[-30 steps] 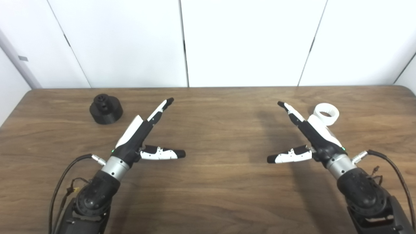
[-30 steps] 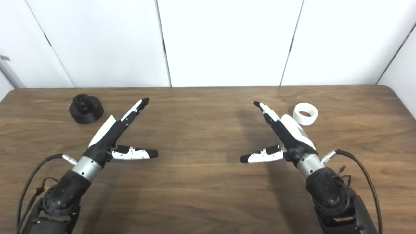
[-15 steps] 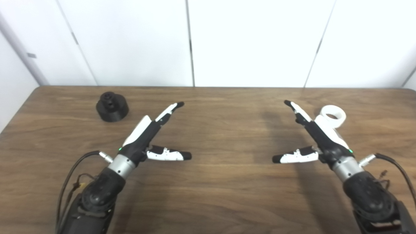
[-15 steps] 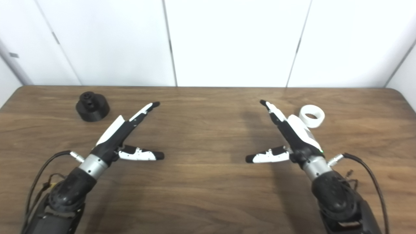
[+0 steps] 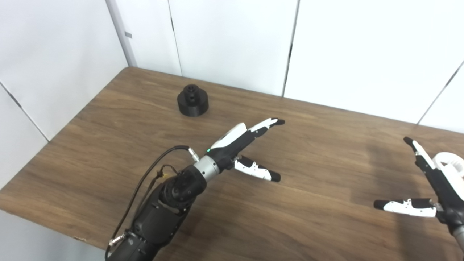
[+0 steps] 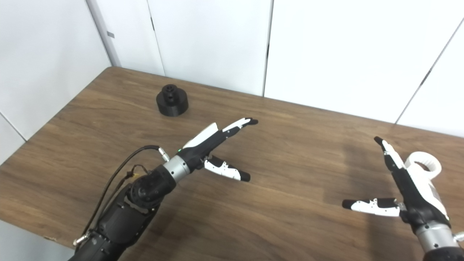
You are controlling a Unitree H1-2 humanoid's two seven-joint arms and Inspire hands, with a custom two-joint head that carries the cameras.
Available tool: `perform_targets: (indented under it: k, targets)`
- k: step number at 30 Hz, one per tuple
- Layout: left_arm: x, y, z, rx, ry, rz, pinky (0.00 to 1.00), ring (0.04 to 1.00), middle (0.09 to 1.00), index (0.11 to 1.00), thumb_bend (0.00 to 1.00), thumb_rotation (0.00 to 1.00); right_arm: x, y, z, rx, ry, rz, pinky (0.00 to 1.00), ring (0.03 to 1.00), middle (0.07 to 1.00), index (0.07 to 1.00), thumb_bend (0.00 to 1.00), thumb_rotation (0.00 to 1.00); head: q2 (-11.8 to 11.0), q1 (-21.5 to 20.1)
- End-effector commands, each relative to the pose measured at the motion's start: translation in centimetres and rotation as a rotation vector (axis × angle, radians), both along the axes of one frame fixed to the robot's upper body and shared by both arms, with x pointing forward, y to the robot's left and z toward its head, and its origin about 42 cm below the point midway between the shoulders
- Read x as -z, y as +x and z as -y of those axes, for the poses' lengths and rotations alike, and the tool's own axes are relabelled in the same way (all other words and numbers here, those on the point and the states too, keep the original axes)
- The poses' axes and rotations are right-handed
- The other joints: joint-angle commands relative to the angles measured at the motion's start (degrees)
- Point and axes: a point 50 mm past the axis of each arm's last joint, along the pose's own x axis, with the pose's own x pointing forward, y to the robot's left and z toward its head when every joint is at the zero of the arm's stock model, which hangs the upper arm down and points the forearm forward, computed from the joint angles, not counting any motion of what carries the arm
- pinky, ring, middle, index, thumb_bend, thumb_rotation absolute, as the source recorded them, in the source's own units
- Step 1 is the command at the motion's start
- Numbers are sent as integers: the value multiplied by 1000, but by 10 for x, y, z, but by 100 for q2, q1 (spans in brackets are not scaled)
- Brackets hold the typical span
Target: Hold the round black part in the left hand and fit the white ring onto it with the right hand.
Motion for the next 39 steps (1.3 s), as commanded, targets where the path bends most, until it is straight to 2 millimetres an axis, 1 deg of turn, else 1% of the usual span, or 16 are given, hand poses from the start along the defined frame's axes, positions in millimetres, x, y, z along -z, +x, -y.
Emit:
perform_targets:
  k: [1,5,7,11,13,15,21,25,28,30,34,39]
  targets:
    - [-20,11,0,-6,-9,87,997,1000,1000,943,1000,360,-21,4,1,-11,-9,77,924,1000,1000,1000,892,208,5,8]
    - [-19,12,0,-31,-22,126,963,1000,1000,912,1000,356,-18,6,2,-17,-10,87,907,1000,1000,1000,898,224,-81,74]
    - [-20,12,1,-67,-15,151,953,1000,998,881,1000,366,-17,7,3,-18,-4,93,903,1000,1000,1000,906,240,-81,74]
    - [-25,13,1,-127,-9,211,896,990,951,830,998,361,-16,9,4,-14,9,86,911,1000,1000,1000,908,247,-105,74]
    - [-28,13,0,-146,-10,234,874,973,937,814,976,369,-16,10,5,-14,10,85,917,1000,1000,1000,908,238,-113,94]
    - [-30,14,-1,-159,-14,254,864,963,934,807,956,351,-15,10,6,-14,8,84,919,1000,1000,1000,905,238,-125,111]
    - [-46,20,-12,-208,2,309,895,981,943,806,926,311,-14,12,7,-17,-1,81,918,1000,1000,1000,896,240,-135,143]
    - [-57,25,-23,-272,81,343,897,987,948,810,941,367,-13,12,7,-15,-5,80,916,1000,1000,1000,889,224,-149,156]
    - [-63,29,-33,-313,116,356,918,999,952,807,944,369,-13,12,7,-12,-1,76,919,1000,1000,1000,885,212,-150,168]
    - [-68,32,-39,-344,158,364,920,1000,961,812,942,394,-13,12,6,-13,1,73,922,1000,1000,1000,881,208,-150,168]
    - [-74,36,-47,-385,191,369,930,1000,979,814,959,405,-12,12,7,-15,-3,73,917,1000,1000,1000,874,216,-168,183]
    - [-80,43,-59,-418,214,378,927,1000,999,850,986,415,-12,13,7,-13,-4,70,914,1000,1000,1000,874,210,-172,188]
